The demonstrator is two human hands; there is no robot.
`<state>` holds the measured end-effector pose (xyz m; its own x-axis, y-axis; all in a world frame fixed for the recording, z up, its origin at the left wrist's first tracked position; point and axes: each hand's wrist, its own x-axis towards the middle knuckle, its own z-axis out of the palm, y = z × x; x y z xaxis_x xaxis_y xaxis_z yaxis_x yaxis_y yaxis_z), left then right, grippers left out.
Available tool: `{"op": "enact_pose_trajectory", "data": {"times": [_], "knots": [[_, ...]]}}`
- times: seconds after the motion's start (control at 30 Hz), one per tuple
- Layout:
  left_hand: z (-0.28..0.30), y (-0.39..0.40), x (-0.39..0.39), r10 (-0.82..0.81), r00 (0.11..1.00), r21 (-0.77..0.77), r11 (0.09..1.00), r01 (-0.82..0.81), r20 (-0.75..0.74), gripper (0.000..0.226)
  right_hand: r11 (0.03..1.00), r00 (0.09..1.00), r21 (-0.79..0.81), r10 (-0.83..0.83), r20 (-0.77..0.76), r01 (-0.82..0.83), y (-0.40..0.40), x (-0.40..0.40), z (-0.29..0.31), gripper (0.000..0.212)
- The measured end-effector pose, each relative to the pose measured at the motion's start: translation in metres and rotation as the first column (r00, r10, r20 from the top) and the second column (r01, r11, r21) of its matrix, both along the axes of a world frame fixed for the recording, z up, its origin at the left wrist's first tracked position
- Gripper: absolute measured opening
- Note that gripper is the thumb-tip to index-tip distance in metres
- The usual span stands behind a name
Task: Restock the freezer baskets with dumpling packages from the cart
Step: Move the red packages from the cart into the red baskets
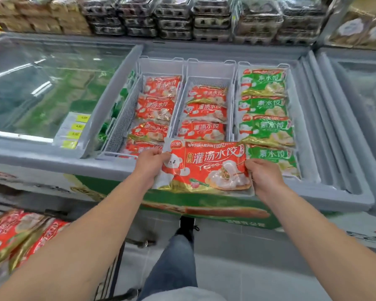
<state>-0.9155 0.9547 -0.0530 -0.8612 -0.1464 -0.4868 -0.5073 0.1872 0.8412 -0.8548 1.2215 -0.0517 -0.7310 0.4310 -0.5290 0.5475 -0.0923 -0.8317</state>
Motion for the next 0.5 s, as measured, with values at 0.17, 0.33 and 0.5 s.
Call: {"op": "enact_pose_trajectory", "data": {"times": [0.17,0.33,0.5], "knots": [[-0.027,0.005,-0.123,-0.049,0.998,-0.047,0.998,0.051,0.049,0.017,0.997,0.994,0.038,-0.071,0.078,0.068,0.002,-0.115,-0.022,0.016],[-0.054,0.015,-0.204,-0.096,0.982,-0.085,0.990,0.111,0.161,0.017,0.990,0.977,0.119,-0.096,0.188,0.074,0.000,-0.196,-0.048,0.020],[-0.092,0.026,-0.274,-0.103,0.969,-0.105,0.986,0.129,0.224,0.020,0.980,0.964,0.197,-0.092,0.249,0.043,0.002,-0.264,-0.079,0.023]]}}
